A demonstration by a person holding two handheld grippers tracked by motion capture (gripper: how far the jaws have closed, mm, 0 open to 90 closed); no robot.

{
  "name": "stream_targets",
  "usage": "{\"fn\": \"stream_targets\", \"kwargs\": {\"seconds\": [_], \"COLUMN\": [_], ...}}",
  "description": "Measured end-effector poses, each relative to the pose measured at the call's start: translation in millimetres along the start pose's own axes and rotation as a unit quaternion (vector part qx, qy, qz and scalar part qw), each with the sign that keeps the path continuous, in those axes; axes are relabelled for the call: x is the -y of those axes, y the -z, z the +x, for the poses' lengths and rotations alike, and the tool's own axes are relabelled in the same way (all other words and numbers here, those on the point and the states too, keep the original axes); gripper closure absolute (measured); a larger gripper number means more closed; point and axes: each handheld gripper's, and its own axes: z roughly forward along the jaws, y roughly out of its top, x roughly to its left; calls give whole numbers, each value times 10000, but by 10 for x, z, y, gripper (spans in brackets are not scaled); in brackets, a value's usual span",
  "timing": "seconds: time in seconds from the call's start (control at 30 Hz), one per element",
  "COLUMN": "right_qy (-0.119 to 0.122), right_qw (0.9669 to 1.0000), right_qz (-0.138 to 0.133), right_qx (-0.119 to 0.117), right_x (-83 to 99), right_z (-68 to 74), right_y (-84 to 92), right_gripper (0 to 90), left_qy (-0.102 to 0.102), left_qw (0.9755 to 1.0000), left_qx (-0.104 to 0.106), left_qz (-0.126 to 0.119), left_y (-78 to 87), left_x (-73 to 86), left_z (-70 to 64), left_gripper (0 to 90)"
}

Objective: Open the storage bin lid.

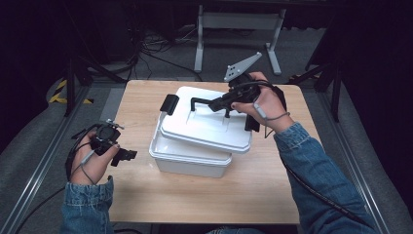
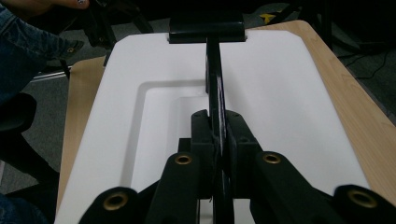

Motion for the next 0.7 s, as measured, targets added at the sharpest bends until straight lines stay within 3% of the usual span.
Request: {"fn": "stream_targets", "kwargs": {"seconds": [0.13, 0.37, 0.7], "right_qy": [-49, -295, -576], "right_qw": [9999, 9990, 9964], "right_qz": [-39, -203, -200], "right_qx": [89, 285, 582], "right_x": [57, 203, 456], "right_z": [-37, -125, -261], "right_y": [99, 376, 635], "right_gripper": [841, 841, 841], "left_qy": [-78, -3, -40], "left_qw": [10000, 9996, 9996], "left_qx": [-42, -24, -72], "left_qz": [34, 285, 285], "left_y": [-8, -23, -24], "left_x": [-4, -12, -13], "left_z": [-1, -9, -11], "left_gripper": [185, 196, 196]}}
